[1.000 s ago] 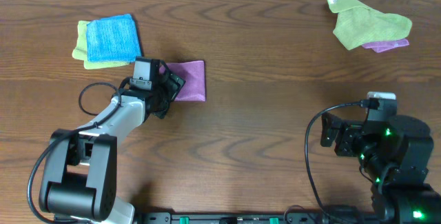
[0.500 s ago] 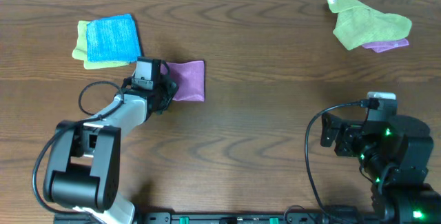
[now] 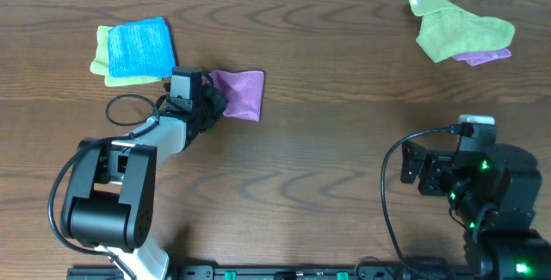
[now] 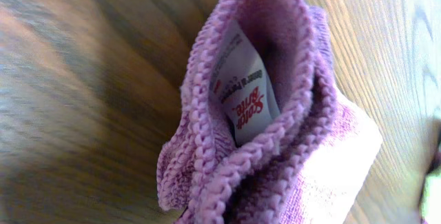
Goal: Fold the cloth
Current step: 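Grasp the folded purple cloth with the left gripper and lift it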
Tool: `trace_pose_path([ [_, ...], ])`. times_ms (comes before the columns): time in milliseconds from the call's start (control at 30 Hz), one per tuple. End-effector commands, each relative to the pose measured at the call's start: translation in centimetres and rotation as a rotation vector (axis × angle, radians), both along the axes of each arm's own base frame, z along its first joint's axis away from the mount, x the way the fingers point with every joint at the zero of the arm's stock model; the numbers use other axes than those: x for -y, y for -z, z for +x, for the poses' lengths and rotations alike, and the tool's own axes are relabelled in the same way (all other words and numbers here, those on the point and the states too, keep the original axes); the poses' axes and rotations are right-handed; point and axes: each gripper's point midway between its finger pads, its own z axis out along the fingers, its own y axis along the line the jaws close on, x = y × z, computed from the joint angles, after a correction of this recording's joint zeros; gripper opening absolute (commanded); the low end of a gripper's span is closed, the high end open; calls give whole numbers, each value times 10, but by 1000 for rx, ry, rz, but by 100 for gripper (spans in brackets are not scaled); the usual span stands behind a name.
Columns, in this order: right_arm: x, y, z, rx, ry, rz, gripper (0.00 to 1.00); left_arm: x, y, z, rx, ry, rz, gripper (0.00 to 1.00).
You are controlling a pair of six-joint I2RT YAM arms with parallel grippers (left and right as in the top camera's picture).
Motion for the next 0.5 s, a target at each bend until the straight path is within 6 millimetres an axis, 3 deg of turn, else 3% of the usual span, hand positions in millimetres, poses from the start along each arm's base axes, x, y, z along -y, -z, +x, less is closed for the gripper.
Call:
trace_pose_path([
  [0, 4, 3, -1, -8, 28, 6, 99, 12, -33, 15, 93, 98, -13, 6],
  [200, 4, 3, -1, -8, 28, 6, 99, 0, -91, 49, 175, 115, 37, 6],
  [467, 4, 3, -1, -8, 29, 6, 99, -54, -159, 85, 244, 53, 112, 6],
])
